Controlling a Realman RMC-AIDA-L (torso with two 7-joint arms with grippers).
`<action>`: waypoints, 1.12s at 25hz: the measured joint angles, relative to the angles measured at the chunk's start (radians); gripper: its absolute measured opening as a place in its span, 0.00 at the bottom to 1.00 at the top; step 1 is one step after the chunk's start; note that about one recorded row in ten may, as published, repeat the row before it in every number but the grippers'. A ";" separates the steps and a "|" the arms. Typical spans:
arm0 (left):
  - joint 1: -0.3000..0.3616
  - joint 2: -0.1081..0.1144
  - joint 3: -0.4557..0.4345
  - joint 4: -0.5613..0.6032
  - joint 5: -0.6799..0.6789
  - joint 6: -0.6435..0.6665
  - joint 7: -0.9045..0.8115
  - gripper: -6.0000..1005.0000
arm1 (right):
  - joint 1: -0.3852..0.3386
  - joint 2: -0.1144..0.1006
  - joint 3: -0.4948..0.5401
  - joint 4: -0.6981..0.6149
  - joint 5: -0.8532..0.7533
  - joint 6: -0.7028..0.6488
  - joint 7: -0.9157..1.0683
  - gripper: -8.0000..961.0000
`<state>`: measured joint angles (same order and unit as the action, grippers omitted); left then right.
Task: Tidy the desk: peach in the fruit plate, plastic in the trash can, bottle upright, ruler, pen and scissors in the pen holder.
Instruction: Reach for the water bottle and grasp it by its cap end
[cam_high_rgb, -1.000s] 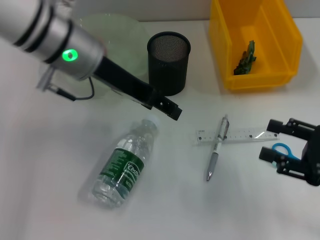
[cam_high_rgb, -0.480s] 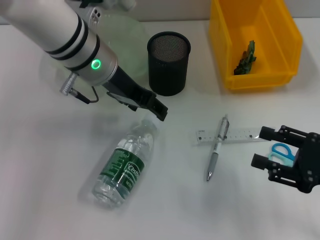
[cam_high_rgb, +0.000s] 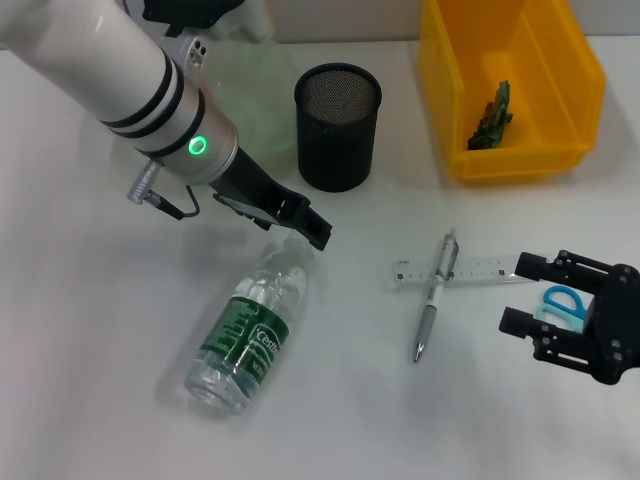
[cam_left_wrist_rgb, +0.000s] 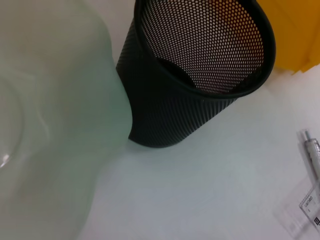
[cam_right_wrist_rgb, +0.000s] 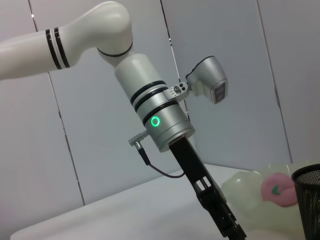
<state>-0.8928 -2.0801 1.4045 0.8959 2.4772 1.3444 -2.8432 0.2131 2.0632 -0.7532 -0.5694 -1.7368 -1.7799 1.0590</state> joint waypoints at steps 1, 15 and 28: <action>0.001 0.000 0.009 -0.001 -0.003 -0.006 -0.002 0.76 | 0.001 0.000 0.000 0.000 0.000 0.001 0.000 0.72; 0.010 0.000 0.112 -0.023 -0.060 -0.058 -0.009 0.74 | 0.008 0.000 0.006 0.012 -0.012 0.003 0.007 0.72; 0.028 0.000 0.137 -0.034 -0.059 -0.090 0.001 0.51 | 0.012 -0.009 0.009 0.040 -0.014 0.016 0.003 0.72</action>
<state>-0.8650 -2.0800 1.5415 0.8615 2.4178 1.2543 -2.8427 0.2255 2.0544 -0.7439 -0.5292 -1.7503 -1.7634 1.0620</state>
